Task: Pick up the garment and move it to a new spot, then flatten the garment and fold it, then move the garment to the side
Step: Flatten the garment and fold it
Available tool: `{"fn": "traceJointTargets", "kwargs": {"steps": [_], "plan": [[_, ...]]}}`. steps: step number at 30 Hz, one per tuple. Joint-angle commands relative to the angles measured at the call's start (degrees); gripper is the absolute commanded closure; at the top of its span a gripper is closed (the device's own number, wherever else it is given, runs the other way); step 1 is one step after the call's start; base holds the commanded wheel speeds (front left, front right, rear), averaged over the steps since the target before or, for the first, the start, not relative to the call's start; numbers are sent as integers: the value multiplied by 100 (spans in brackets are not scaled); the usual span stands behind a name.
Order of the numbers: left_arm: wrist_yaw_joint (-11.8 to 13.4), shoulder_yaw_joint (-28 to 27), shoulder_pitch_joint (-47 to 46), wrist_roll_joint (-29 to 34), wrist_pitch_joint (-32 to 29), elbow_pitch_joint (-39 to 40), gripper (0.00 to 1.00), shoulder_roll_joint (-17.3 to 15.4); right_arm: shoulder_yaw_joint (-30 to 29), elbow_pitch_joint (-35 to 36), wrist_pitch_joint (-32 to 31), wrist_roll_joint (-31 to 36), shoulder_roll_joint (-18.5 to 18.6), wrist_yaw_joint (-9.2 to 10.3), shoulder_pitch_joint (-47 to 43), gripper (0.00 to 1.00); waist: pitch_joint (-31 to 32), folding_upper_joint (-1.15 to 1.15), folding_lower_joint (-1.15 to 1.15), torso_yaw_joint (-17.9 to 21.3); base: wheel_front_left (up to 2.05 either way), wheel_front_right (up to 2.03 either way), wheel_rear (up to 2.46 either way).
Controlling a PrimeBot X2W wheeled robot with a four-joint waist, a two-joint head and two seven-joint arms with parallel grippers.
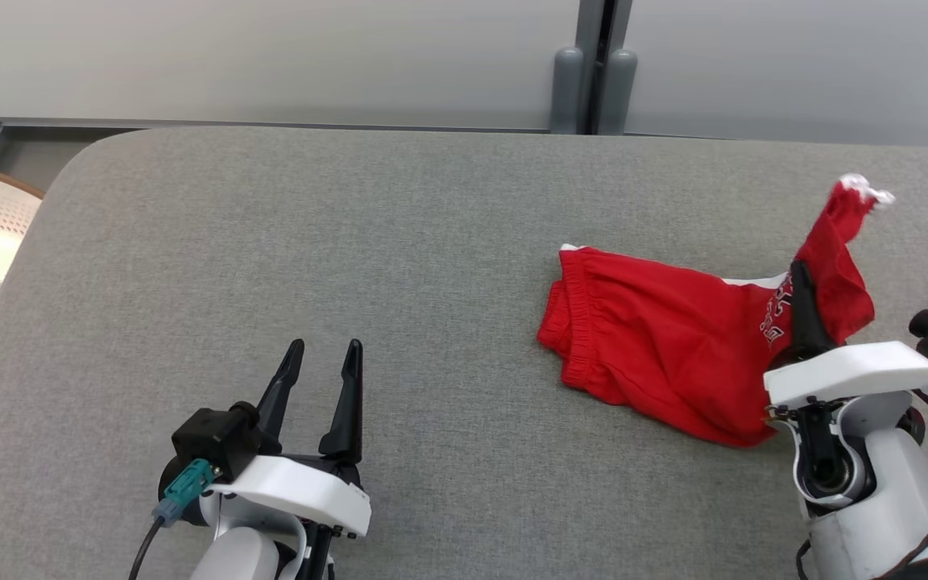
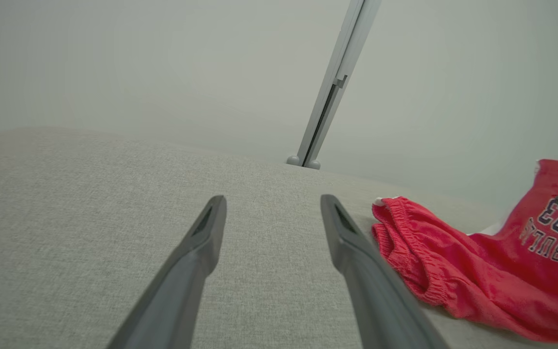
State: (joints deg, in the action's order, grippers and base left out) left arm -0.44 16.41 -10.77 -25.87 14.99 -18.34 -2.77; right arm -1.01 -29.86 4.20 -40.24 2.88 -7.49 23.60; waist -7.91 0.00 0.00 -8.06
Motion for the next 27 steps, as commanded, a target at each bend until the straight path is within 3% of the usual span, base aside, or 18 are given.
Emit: {"fn": "traceJointTargets", "kwargs": {"steps": [1,7,17,18,19,20,27], "plan": [[-6,-10,31,-26,25,-3,0,-26,59,61,46,-34,12,1,9,100,30,0,0,-84,0,0,0],[32,28,83,-55,25,32,0,-24,680,259,51,-38,130,1,-34,100,25,0,0,-373,0,0,0],[89,145,7,-208,25,71,0,-24,1311,-125,35,-16,135,1,179,100,-124,0,0,-862,0,0,0],[92,157,2,-230,25,72,0,-24,1392,-198,-26,-31,134,1,190,78,-137,0,0,-904,0,0,0],[103,163,2,-244,25,76,0,-24,1486,-235,-64,-9,133,1,205,26,-151,0,0,-943,0,0,0],[108,172,3,-251,25,81,0,-24,1591,-278,-100,-8,131,1,217,0,-165,0,0,-977,0,0,0],[140,226,34,-321,26,90,0,-24,2343,-577,-380,-126,216,1,212,0,-230,0,0,-1112,0,0,0]]}}
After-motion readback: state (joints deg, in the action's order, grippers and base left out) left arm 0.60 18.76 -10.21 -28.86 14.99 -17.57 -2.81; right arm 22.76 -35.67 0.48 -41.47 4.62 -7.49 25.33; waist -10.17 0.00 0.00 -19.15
